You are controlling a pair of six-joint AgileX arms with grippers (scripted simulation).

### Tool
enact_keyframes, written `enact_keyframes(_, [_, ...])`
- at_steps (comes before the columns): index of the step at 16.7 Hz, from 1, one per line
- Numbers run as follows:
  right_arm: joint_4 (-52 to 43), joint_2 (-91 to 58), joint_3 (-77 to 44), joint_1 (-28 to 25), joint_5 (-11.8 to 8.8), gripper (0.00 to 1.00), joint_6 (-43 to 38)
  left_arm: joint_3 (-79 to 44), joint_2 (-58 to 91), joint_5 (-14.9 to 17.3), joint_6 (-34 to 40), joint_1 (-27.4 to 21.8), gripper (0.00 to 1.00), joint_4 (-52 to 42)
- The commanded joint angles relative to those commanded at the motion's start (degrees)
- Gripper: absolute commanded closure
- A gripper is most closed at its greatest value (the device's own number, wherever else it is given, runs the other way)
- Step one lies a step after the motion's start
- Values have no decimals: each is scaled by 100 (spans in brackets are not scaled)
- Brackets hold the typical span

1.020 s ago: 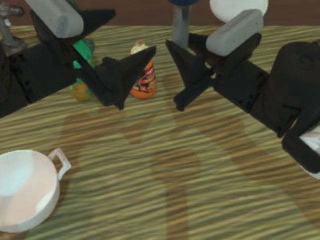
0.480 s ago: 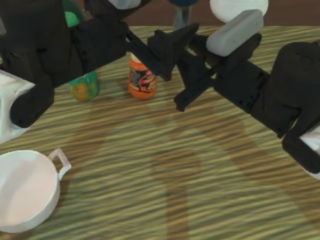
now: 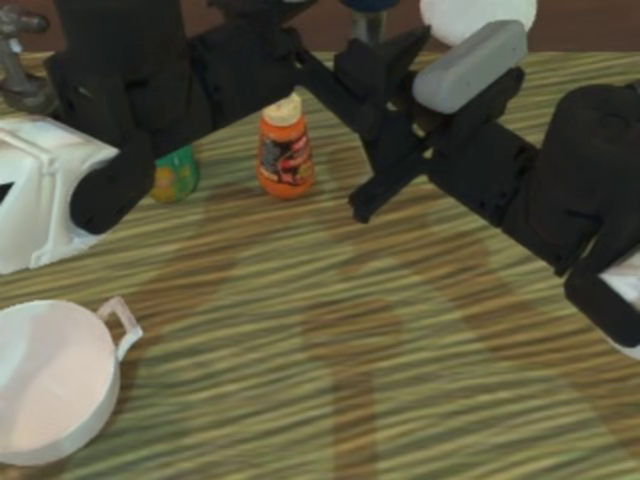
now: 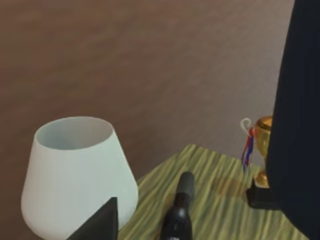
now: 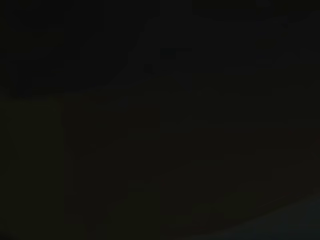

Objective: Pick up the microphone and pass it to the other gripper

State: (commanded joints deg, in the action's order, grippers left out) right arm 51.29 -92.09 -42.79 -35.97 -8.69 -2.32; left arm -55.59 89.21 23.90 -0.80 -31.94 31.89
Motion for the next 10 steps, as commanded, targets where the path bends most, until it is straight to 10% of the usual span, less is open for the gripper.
enact_keyframes(10, [0, 0, 0, 0, 0, 100, 0, 0, 0, 0, 0, 0, 83, 0])
